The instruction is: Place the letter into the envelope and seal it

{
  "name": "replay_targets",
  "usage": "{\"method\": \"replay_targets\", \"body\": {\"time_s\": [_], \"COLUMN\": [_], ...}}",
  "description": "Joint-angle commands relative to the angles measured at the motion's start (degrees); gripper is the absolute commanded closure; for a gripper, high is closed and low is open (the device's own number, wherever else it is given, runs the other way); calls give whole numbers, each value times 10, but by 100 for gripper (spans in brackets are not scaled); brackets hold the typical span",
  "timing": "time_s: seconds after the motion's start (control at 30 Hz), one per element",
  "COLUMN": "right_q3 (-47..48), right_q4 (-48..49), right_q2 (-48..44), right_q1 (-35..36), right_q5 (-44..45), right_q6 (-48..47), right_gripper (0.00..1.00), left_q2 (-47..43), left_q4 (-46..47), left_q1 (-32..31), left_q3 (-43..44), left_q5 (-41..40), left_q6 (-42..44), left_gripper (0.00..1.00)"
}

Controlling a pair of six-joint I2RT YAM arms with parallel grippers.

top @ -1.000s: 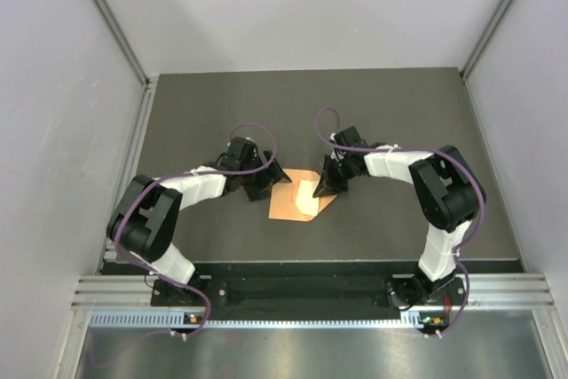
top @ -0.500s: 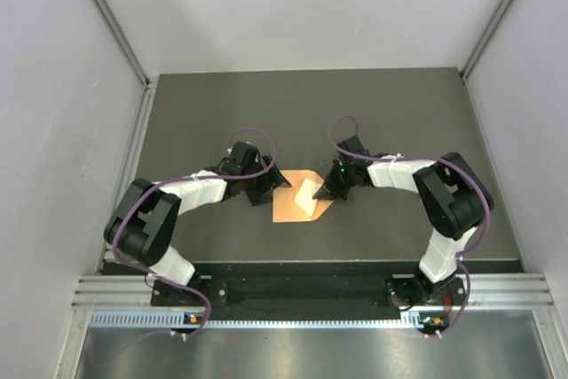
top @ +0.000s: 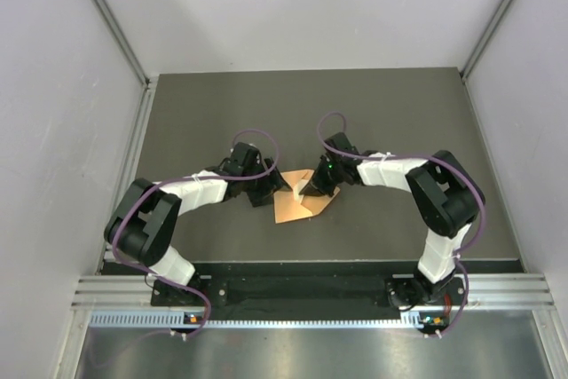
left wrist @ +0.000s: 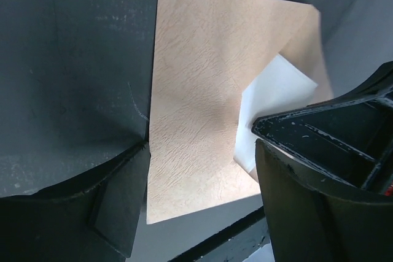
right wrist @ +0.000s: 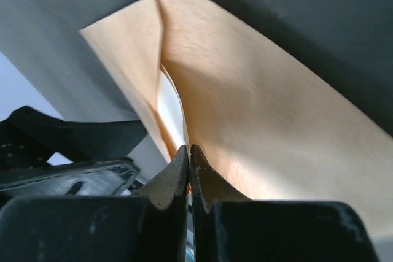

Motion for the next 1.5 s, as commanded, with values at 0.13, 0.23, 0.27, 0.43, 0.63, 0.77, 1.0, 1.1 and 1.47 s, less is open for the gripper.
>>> {"method": "replay_targets", "body": {"time_s": [0.13,0.23,0.27,0.43,0.63,0.77,1.0,1.1,1.47], "right_q3": [74,73,74,107,136,154,177,177,137], "right_q4": [-13,-33,-41,-90,-108,-124,-135,-118,-139], "right_q2": [24,22,23,42,74,88,111,117,39], "right_q1": [14,13,14,14,14,13,12,12,5], "right_q5": [-37,-26,-23,-31,-77,-96,-126,-142,-37], "right_q6": [-102,-137,-144,-207,-245,-274,-313,-316,-295], "right_gripper": [100,100,100,100,100,100,100,100,73], "left_q2": [-4,0,2,13,28,35,41,43,29], "left_q4": [-25,-33,-34,-34,-26,-16,-14,-10,-29], "left_q1": [-3,-3,-3,-2,-2,-2,-2,-2,-2], "left_q3": [20,27,30,47,55,56,62,62,50], "left_q5": [-1,-11,-13,-19,-19,-18,-19,-18,-40], "left_q6": [29,39,43,50,57,56,61,59,57], "left_gripper": [26,26,26,27,28,28,29,29,29]}}
